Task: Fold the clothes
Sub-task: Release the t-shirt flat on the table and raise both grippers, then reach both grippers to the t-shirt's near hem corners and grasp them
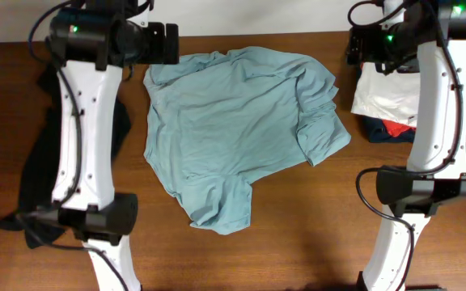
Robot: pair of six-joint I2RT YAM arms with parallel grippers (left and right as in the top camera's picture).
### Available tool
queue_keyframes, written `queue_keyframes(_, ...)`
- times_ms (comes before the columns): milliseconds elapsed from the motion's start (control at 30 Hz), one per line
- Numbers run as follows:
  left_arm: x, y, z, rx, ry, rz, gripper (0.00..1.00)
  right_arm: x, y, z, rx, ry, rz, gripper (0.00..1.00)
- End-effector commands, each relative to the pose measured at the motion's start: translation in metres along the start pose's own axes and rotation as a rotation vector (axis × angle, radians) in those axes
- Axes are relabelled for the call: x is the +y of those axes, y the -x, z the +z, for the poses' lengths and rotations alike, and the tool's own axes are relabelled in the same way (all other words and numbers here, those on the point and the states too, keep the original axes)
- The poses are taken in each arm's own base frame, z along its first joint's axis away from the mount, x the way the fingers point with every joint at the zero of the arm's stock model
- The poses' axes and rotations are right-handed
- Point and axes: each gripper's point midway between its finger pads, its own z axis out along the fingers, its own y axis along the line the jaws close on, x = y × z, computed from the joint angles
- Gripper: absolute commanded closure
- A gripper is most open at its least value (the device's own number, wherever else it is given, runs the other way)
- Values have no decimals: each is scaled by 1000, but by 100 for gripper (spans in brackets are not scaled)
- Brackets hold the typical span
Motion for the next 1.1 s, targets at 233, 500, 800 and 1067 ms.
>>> queue_keyframes(233,-28,-48,-21,167,-72,-28,1,21,-10,-85,-152,63,15,1)
queue_keyframes(500,-65,-82,-1,303,-101,31,1,8,-80,-90,9,3,46,1)
queue_keyframes(800,-61,-183,32,597,125,52,1,-3,-135,-41,229,-34,80,1)
queue_keyframes(1067,-86,-251,51,634,43,14,2,-8,-148,9,280,-32,86,0)
